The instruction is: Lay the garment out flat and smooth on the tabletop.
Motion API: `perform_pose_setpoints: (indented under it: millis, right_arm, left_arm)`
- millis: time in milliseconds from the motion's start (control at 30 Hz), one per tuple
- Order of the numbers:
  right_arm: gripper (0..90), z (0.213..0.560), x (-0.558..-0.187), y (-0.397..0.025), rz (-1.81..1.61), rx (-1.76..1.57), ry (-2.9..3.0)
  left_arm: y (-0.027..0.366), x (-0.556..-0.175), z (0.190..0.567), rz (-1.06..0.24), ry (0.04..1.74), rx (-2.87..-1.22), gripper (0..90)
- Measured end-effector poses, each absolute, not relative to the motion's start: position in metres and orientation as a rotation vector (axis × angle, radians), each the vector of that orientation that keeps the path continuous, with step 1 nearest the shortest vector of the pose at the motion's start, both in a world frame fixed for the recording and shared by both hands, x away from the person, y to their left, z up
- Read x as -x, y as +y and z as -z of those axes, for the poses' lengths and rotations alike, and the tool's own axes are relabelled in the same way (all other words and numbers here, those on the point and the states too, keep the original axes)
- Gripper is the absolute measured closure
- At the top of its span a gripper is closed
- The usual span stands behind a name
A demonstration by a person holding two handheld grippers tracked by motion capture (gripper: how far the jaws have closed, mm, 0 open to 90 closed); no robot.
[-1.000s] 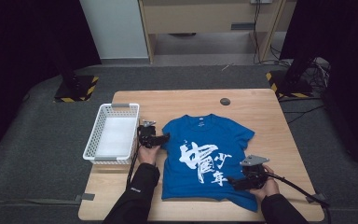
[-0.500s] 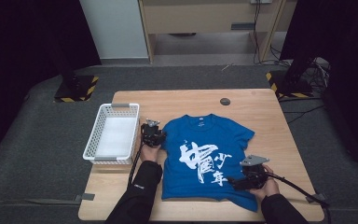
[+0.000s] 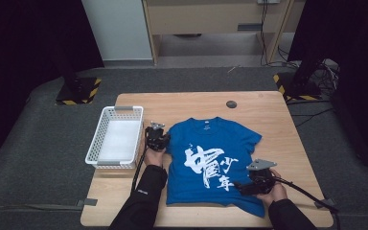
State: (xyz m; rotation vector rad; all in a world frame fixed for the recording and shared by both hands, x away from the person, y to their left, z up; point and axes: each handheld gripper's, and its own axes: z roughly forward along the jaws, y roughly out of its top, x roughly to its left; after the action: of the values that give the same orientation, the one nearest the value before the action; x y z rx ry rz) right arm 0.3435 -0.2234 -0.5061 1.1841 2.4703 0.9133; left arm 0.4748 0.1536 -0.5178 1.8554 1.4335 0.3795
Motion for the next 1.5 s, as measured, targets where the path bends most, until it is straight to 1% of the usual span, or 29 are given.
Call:
perform_pose_setpoints:
  millis: [100, 200, 400, 600, 833, 933, 1000, 1033, 1200, 1267, 1333, 1400, 1500]
  right_arm:
    - [6.3, 0.506, -0.344, -0.223, -0.913, -1.184, 2.47]
    - [6.3, 0.506, -0.344, -0.223, -0.913, -1.185, 2.47]
    - [6.3, 0.506, -0.344, -0.223, -0.912, -1.188, 2.47]
    - [6.3, 0.506, -0.344, -0.223, -0.912, -1.188, 2.471]
    - [6.3, 0.506, -0.344, -0.223, -0.911, -1.187, 2.472]
    - [6.3, 0.506, -0.344, -0.223, -0.911, -1.188, 2.472]
    - [6.3, 0.506, -0.344, -0.223, -0.911, -1.187, 2.472]
    - [6.3, 0.506, -0.344, -0.223, -0.91, -1.189, 2.472]
    - [6.3, 0.506, -0.344, -0.223, -0.91, -1.188, 2.471]
    - [6.3, 0.506, -0.344, -0.223, -0.91, -1.188, 2.471]
    - [6.3, 0.506, -0.344, -0.223, -0.91, -1.188, 2.472]
    - [6.3, 0.506, -0.344, -0.223, -0.911, -1.188, 2.472]
    - [6.3, 0.506, -0.344, -0.223, -0.91, -1.187, 2.472]
  left_arm:
    - [0.155, -0.472, 0.506, -0.38, 1.4, -1.818, 88.9]
    - [0.152, -0.469, 0.492, -0.376, 1.353, -1.815, 89.0]
    - [0.117, -0.457, 0.476, -0.342, 1.215, -1.865, 89.0]
    - [0.079, -0.445, 0.486, -0.311, 1.129, -1.972, 88.9]
    - [0.061, -0.44, 0.503, -0.252, 1.067, -2.051, 87.5]
    - [0.059, -0.438, 0.504, -0.214, 1.041, -2.061, 82.4]
    - [0.06, -0.436, 0.501, -0.205, 1.028, -2.055, 75.1]
    - [0.061, -0.436, 0.498, -0.204, 1.019, -2.042, 73.8]
    - [0.078, -0.44, 0.475, -0.272, 1.051, -1.942, 63.6]
    - [0.086, -0.445, 0.468, -0.303, 1.077, -1.905, 61.5]
    - [0.091, -0.451, 0.466, -0.31, 1.099, -1.92, 57.8]
    - [0.093, -0.457, 0.467, -0.286, 1.118, -1.929, 50.6]
    - [0.091, -0.46, 0.473, -0.284, 1.133, -1.945, 47.8]
